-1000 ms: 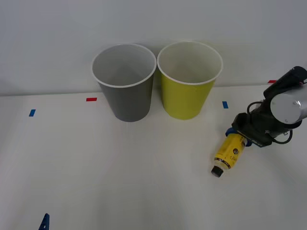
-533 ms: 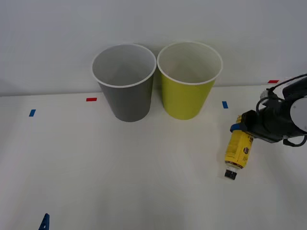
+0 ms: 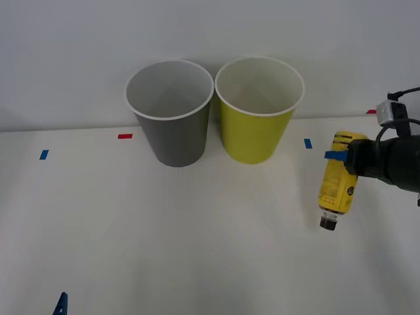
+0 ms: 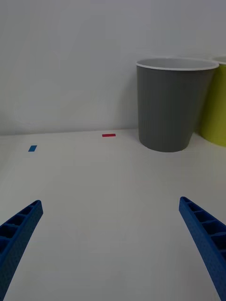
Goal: Put cans in the gray bin and PET bottles in the light green bin.
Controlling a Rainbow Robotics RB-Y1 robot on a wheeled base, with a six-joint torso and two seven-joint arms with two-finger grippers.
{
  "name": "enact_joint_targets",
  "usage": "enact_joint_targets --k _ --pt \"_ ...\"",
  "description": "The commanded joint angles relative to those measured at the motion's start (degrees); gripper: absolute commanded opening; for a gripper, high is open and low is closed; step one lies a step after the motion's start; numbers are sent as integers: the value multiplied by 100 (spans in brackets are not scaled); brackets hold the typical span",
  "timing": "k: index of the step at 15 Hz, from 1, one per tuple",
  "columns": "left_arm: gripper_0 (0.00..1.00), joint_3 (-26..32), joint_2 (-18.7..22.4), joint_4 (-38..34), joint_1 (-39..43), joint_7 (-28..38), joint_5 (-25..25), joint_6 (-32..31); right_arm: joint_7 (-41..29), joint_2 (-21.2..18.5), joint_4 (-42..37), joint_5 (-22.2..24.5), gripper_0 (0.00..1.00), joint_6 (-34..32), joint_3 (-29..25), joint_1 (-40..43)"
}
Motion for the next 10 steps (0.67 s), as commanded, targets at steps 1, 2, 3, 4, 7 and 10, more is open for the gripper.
enact_joint_targets --k 1,2,3,4,7,10 --pt "100 0 0 0 0 0 0 0 803 561 -649 516 4 -83 -405 108" --pt "100 0 0 0 0 0 0 0 979 667 -737 604 4 -179 -493 108" --pt "100 0 0 0 0 0 0 0 1172 737 -755 622 4 -346 -581 108" --pt "100 0 0 0 0 0 0 0 1453 799 -816 648 4 -469 -660 108" --pt "100 0 0 0 0 0 0 0 1822 939 -1142 648 3 -504 -879 108" --pt "100 0 0 0 0 0 0 0 1866 1071 -1379 657 4 -504 -967 108"
